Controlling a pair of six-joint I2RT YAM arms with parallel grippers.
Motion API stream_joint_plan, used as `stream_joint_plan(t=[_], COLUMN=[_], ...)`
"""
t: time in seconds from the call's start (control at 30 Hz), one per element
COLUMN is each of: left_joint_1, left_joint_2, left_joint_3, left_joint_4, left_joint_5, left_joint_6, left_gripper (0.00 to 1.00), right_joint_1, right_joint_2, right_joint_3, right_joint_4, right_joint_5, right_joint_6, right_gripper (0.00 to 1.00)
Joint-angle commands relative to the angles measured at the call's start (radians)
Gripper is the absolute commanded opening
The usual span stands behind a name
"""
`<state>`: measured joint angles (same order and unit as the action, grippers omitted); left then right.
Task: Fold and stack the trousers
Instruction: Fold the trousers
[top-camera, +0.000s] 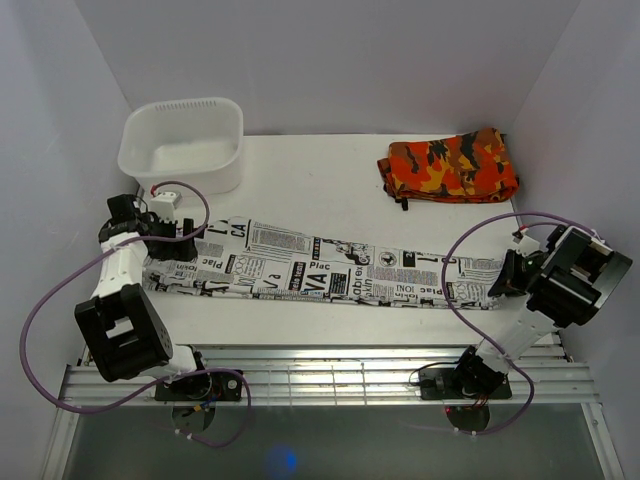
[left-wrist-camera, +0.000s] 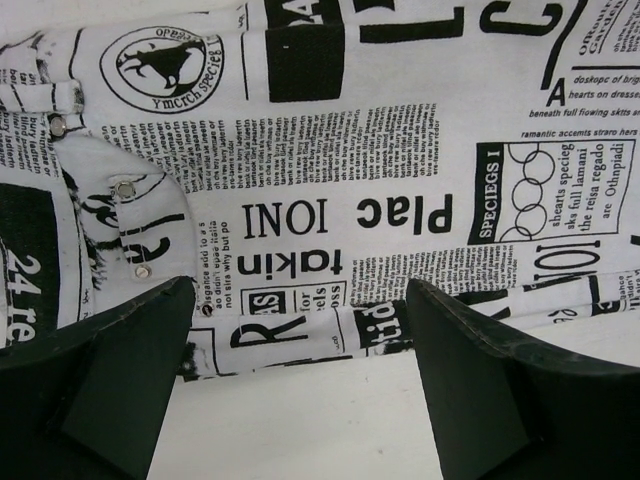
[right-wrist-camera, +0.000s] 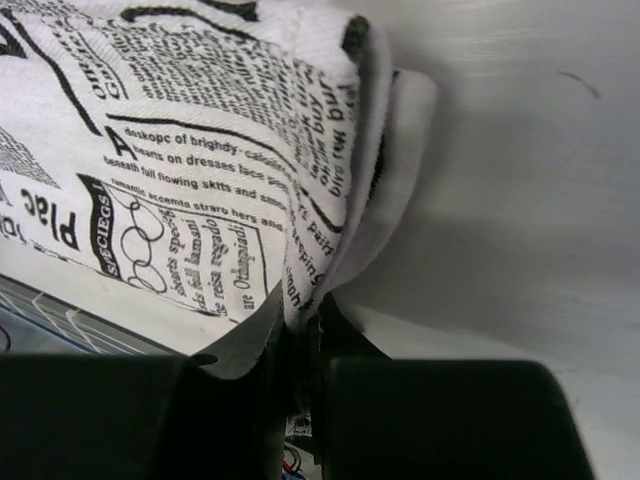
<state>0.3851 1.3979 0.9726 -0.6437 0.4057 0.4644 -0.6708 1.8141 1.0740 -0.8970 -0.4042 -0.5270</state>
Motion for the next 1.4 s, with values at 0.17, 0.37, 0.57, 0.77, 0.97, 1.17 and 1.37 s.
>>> stream_joint_plan(t=[0.17,0.37,0.57,0.77,0.97,1.17,1.37], left_joint_1=[0.02,0.034,0.034,0.034,0.034,0.034,0.034], left_joint_2=[-0.03,-0.008,0.036,0.062,0.084,0.09,0.136], left_joint_3=[-0.038,-0.064,-0.081,-0.109,-0.138,-0.156,-0.143], left_joint_4=[0.015,0.022,0.026,0.047,0.067,0.068,0.047], left_joint_5=[-0.033,-0.002,0.061,0.053,0.018,0.008,-0.015], left_joint_6=[0.014,0.005,-0.038,-0.061,-0.07,-0.075,-0.084], left_gripper=[0.98,0.98,0.92,0.94,0.98,0.98,0.98], right_joint_1=[-0.127,-0.13,0.083,0.43,0.697,0.931,1.083], right_joint_2=[-0.064,-0.056,-0.171,-0.292,-0.328,-0.274,-0.191], right_joint_3=[0.253,0.419,0.298,0.219,0.086,0.03,0.034], right_joint_4=[-0.111,-0.259,-0.289,-0.083,0.352,0.66,0.779], right_joint_5=[0.113,-0.004,-0.318,-0.49,-0.524,-0.475,-0.421], right_joint_6=[-0.194,-0.251,-0.188,0.112,0.451,0.708,0.801], right_gripper=[0.08,0.08,0.08,0.08,0.08,0.08,0.08])
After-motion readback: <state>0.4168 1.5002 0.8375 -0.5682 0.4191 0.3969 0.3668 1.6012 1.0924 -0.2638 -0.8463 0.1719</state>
